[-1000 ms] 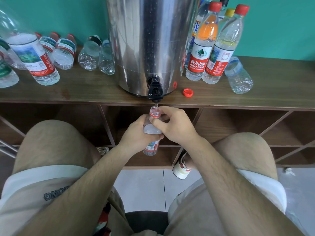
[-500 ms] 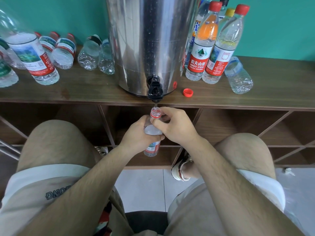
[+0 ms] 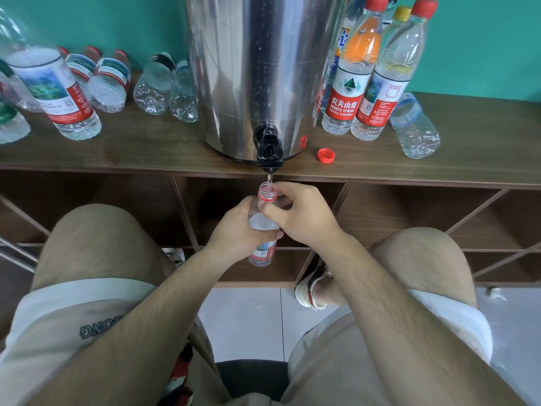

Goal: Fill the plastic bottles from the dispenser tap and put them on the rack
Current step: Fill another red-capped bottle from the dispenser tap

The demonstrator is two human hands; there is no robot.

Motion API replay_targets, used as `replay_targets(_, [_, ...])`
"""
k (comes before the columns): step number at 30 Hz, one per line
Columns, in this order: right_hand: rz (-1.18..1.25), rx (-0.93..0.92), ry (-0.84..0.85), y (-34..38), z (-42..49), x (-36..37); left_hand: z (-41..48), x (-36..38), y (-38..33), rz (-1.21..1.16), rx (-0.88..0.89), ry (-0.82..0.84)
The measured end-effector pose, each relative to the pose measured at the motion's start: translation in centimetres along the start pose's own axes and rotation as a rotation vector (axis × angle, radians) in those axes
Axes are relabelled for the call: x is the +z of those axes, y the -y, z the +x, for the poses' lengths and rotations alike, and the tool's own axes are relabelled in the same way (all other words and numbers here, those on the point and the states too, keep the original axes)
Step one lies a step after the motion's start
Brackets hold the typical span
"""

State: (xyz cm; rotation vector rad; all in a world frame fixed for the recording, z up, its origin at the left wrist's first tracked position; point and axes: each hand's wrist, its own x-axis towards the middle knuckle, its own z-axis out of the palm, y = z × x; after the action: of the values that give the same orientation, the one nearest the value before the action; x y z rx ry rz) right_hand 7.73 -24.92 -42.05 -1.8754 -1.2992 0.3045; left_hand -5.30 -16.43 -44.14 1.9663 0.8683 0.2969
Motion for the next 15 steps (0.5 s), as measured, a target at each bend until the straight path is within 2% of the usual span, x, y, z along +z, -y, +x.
replay_targets(15, [-0.004,-0.006,-0.001,0.45,-0.09,-0.22,0.11,0.08,0.28,0.014,-0.005,-0.006])
